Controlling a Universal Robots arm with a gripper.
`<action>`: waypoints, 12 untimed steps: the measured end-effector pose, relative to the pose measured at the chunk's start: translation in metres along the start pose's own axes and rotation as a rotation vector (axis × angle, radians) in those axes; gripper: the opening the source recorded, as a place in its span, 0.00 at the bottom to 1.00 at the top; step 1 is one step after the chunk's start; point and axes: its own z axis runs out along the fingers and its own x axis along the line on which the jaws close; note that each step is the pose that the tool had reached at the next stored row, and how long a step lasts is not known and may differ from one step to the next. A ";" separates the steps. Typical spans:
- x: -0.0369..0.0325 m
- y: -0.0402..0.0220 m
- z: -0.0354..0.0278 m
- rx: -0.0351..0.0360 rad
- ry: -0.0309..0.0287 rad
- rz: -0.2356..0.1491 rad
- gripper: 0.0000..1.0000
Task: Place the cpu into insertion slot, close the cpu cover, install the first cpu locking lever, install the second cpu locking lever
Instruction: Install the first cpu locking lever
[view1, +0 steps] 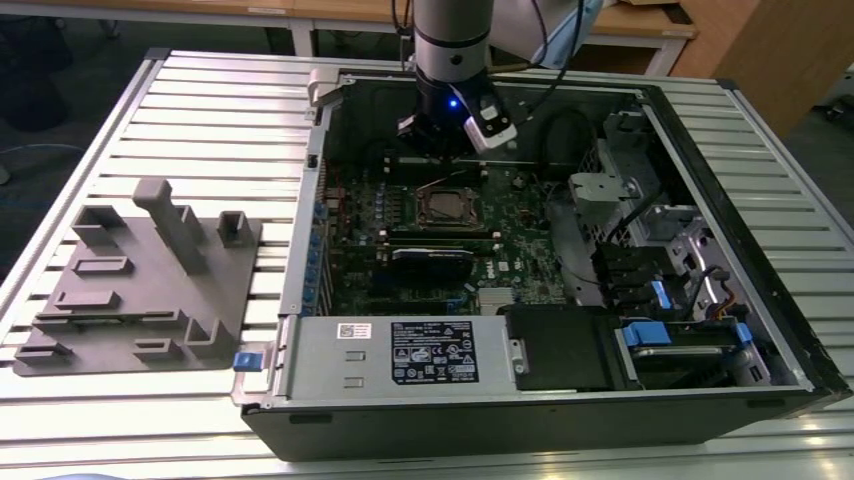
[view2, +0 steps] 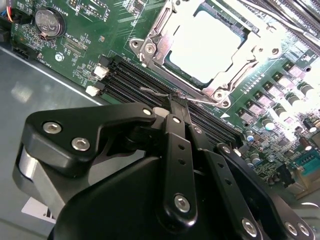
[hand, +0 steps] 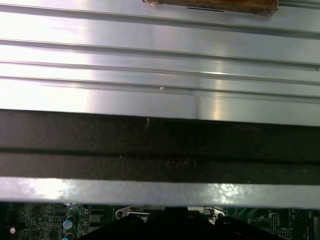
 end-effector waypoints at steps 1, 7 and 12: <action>0.0001 0.0000 0.0003 0.0000 -0.0017 0.000 0.11; 0.0002 -0.0003 0.0027 0.0003 -0.0138 -0.002 0.11; 0.0004 -0.0004 0.0044 0.0000 -0.0172 -0.002 0.11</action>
